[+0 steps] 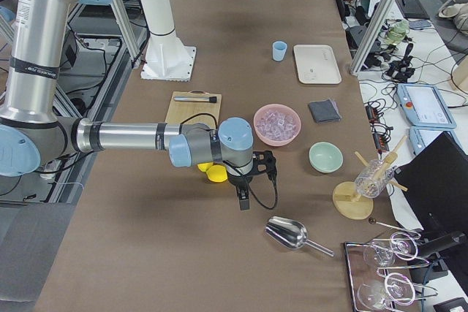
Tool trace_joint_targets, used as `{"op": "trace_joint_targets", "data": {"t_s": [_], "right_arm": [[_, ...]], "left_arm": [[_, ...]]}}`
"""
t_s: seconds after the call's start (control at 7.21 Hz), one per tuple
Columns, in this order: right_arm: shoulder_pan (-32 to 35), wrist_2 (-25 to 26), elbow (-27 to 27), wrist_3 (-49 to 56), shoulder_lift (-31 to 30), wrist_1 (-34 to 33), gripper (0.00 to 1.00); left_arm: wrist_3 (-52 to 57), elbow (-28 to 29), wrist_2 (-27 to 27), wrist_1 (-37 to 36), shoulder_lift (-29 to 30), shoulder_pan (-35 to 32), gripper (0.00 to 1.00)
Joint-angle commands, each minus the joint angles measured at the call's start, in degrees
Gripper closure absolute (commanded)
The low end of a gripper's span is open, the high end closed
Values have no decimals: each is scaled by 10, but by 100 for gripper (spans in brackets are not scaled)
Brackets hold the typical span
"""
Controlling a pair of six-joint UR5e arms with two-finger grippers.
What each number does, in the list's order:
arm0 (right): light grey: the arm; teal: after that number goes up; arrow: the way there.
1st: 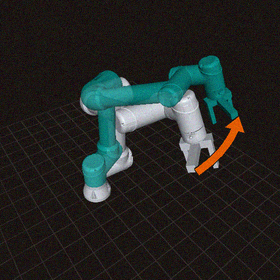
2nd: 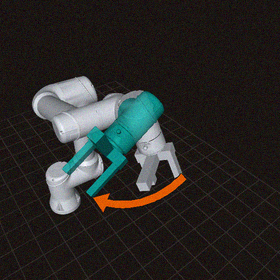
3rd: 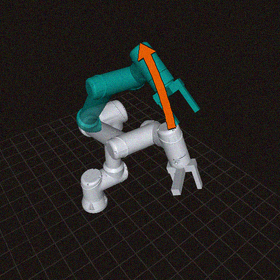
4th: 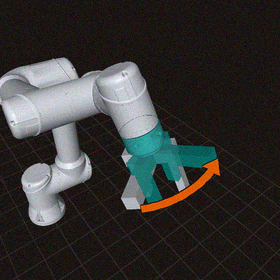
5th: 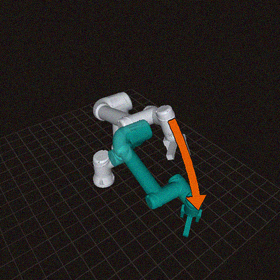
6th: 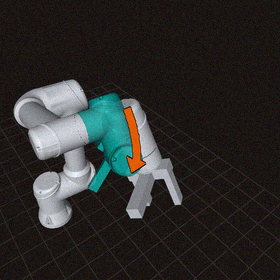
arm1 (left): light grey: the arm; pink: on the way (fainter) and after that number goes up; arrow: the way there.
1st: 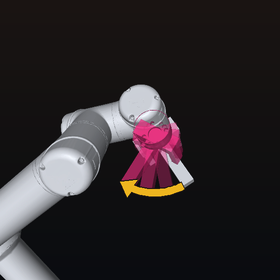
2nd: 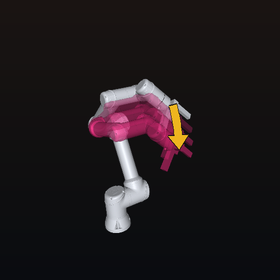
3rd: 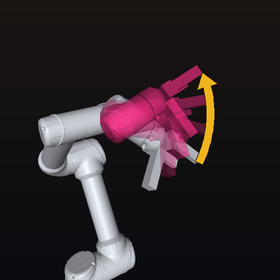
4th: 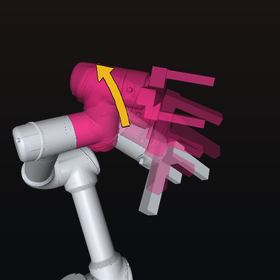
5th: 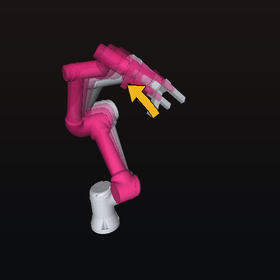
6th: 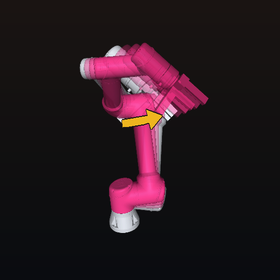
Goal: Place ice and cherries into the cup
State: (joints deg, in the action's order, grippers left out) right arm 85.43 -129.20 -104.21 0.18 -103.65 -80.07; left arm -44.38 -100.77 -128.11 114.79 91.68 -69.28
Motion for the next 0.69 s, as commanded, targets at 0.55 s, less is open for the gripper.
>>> {"op": "trace_joint_targets", "data": {"t_s": [0.55], "right_arm": [[0,0,4,0,-2,-1,1]], "left_arm": [[17,57,-28,106,-87,-65,2]]}}
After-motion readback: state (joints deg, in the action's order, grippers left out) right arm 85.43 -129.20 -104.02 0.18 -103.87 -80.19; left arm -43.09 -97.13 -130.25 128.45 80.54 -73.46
